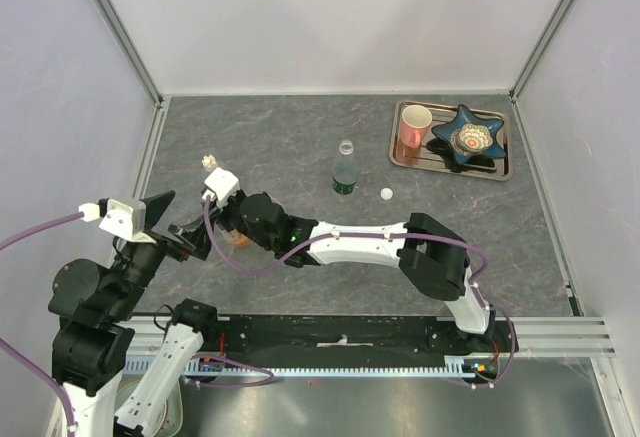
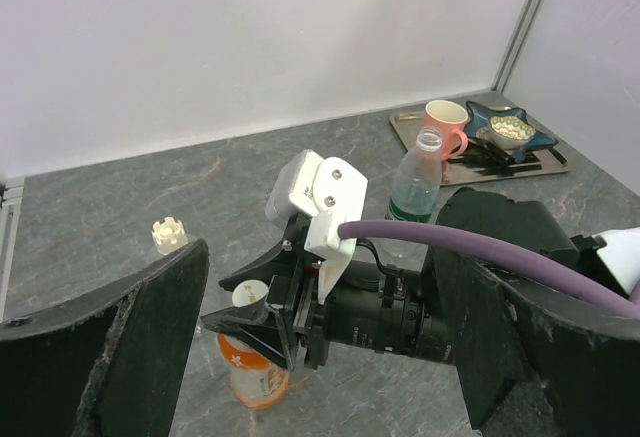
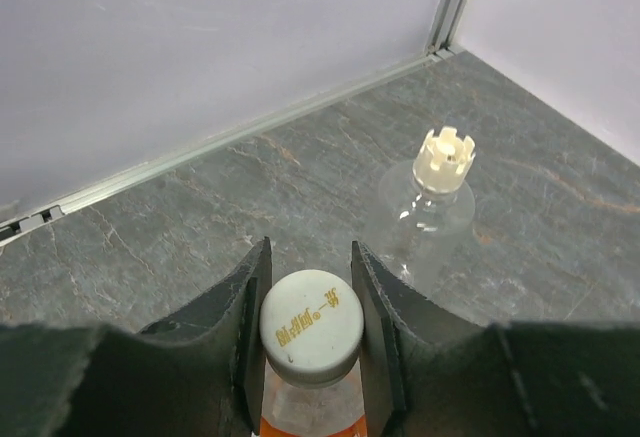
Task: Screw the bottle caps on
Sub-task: Place the plastic bottle at the center of the board.
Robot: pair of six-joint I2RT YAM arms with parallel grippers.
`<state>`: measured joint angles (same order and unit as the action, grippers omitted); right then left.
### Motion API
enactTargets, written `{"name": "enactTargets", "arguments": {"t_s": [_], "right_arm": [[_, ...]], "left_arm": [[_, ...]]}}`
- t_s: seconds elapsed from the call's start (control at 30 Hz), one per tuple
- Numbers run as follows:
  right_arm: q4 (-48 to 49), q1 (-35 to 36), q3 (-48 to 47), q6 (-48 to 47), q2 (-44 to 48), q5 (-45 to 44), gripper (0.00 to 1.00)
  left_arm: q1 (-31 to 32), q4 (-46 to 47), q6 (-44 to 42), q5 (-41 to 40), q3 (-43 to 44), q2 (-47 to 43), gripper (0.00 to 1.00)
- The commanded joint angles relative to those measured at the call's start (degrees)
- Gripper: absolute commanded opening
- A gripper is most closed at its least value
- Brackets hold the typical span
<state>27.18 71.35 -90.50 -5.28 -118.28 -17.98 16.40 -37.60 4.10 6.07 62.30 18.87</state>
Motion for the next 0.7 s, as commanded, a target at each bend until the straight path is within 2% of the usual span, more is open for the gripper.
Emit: {"name": "enactTargets", "arguments": {"t_s": [0.0,0.17,0.3,0.37,0.5,0.67], "right_arm": [[2.3,-0.1,2.1,3.7,-1.0,-2.6,0.13],[-1.7,-0.4,0.2,5.1,-2.4,-2.6,0.24],[-4.2,-1.5,-1.0,8.5,-2.7,-1.2,0.44],[-5.6,-2.4,-2.5,9.5,-2.9,0.3,0.49],[-8.1,-2.8,-4.2,9.9,-2.9,2.2,0.65],[-11.3,-3.0,-7.4,9.9,-3.1,3.9,0.73]], "left_arm": [[-0.2,1.9,2.7,-0.3,0.3,1.0,0.99],[-0.2,1.9,2.4,0.4,0.4,1.1,0.99],[-0.2,1.9,1.8,0.4,0.5,1.0,0.99],[-0.2,1.8,1.6,0.4,0.5,1.0,0.99],[-0.2,1.8,1.3,0.4,0.5,0.9,0.99],[-0.2,1.9,1.3,0.5,0.6,1.1,0.99]]}}
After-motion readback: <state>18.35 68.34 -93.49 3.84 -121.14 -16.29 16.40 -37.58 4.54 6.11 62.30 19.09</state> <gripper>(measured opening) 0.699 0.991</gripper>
